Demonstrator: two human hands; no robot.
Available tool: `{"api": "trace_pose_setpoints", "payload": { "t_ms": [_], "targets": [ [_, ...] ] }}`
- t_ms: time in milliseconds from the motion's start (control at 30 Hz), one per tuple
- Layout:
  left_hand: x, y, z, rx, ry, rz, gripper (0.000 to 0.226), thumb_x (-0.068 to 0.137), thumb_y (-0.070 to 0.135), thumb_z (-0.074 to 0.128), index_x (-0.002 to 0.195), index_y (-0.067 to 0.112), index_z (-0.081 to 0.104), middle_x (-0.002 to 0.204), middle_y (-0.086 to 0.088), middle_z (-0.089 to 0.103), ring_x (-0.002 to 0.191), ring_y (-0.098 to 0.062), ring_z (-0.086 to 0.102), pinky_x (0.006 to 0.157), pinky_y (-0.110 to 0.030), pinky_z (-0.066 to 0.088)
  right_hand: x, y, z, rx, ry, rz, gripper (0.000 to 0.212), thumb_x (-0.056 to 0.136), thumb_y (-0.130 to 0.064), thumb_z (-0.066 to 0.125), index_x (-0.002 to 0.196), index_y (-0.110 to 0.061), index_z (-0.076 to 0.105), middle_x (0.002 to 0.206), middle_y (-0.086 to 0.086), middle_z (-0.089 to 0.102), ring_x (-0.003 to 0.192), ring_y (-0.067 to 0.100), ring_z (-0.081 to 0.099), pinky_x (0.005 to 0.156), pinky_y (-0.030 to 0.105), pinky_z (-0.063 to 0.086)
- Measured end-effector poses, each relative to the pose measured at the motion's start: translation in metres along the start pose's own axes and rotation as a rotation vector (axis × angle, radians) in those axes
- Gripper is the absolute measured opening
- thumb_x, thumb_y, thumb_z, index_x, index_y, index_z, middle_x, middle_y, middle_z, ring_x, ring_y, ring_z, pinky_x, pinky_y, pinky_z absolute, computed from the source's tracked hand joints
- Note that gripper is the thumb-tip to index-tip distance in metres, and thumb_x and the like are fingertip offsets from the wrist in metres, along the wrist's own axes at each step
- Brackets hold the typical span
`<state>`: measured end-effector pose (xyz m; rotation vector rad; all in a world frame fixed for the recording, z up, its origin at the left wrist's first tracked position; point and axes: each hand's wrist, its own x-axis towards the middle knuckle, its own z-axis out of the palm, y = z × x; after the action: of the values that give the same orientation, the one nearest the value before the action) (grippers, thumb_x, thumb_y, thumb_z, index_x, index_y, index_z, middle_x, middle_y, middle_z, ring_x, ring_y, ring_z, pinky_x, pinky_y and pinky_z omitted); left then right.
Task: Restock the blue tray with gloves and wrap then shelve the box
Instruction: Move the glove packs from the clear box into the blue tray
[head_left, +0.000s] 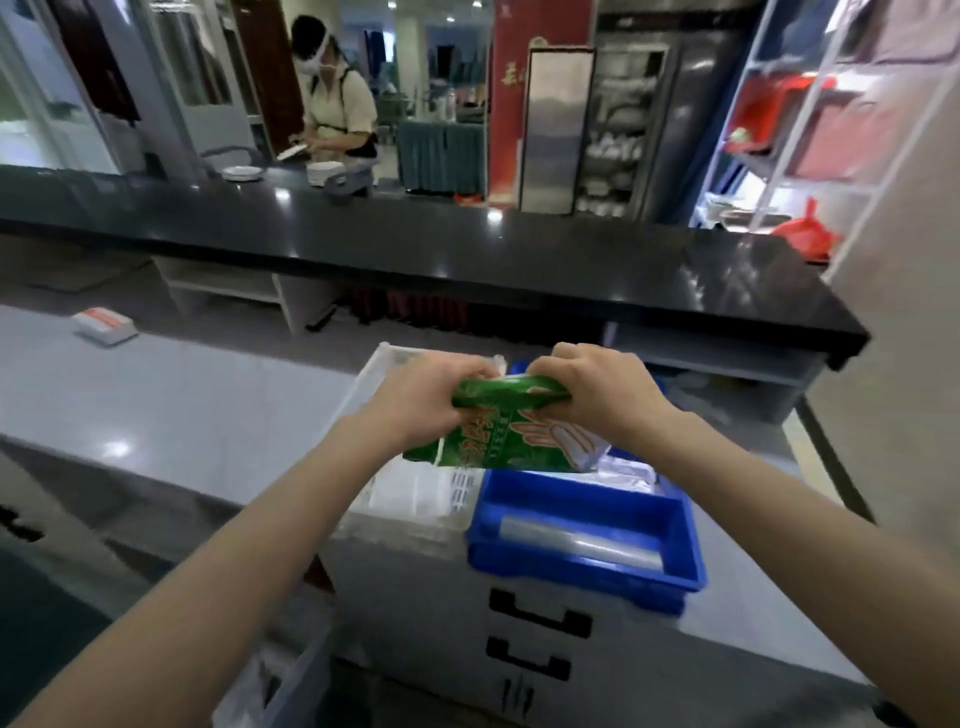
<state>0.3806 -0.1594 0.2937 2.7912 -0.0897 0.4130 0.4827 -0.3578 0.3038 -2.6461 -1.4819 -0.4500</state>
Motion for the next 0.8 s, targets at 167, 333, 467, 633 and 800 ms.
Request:
{"api": "trace_pose_setpoints", "payload": {
  "t_ms": [167, 333, 467, 633, 800],
  "targets": [
    [0.059, 0.037, 0.053, -0.066, -0.134, 0.143, 0.043, 0.077, 0.020, 0.072, 0.116, 0.033, 0.060, 0.095, 0.010, 0.065, 0.095, -0.016, 0.060, 0.075, -0.030, 0.045, -0.043, 0.071, 0.010, 0.016, -0.078, 0.202, 0.033, 0.078, -0.053, 0.066, 0.106, -0.037, 0.061, 0.091, -0.010, 0.056, 0.082, 0.017, 0.056, 0.059, 0.029, 0.033],
    [0.095, 0.035, 0.090, -0.182, -0.384, 0.142, 0.046, 0.075, 0.022, 0.072, 0.114, 0.040, 0.056, 0.098, 0.008, 0.067, 0.085, -0.008, 0.062, 0.071, -0.029, 0.053, -0.049, 0.108, 0.044, 0.079, -0.252, 0.288, 0.032, 0.072, -0.061, 0.065, 0.089, -0.036, 0.056, 0.080, -0.013, 0.051, 0.080, 0.014, 0.053, 0.054, 0.028, 0.032],
    [0.117, 0.014, 0.112, -0.188, -0.429, 0.094, 0.048, 0.070, 0.027, 0.075, 0.111, 0.042, 0.054, 0.093, 0.014, 0.064, 0.083, -0.006, 0.061, 0.067, -0.025, 0.051, -0.035, 0.125, 0.071, 0.215, -0.353, 0.349, 0.043, 0.066, -0.069, 0.064, 0.081, -0.030, 0.055, 0.073, -0.010, 0.058, 0.070, 0.010, 0.055, 0.054, 0.031, 0.042],
    [0.125, -0.010, 0.132, -0.066, -0.501, 0.103, 0.064, 0.062, 0.048, 0.078, 0.117, 0.035, 0.049, 0.103, 0.014, 0.062, 0.091, -0.009, 0.057, 0.070, -0.030, 0.049, -0.023, 0.129, 0.105, 0.245, -0.426, 0.376, 0.059, 0.060, -0.075, 0.063, 0.101, -0.034, 0.055, 0.094, -0.012, 0.061, 0.087, 0.013, 0.057, 0.065, 0.033, 0.047],
    [0.119, -0.011, 0.148, 0.004, -0.413, 0.127, 0.051, 0.077, 0.077, 0.035, 0.112, 0.041, 0.046, 0.101, 0.012, 0.064, 0.082, -0.010, 0.054, 0.068, -0.031, 0.045, -0.040, 0.122, 0.133, 0.234, -0.443, 0.326, 0.094, 0.058, -0.078, 0.061, 0.137, -0.039, 0.028, 0.131, -0.009, 0.052, 0.115, 0.019, 0.048, 0.088, 0.036, 0.045]
  ]
}}
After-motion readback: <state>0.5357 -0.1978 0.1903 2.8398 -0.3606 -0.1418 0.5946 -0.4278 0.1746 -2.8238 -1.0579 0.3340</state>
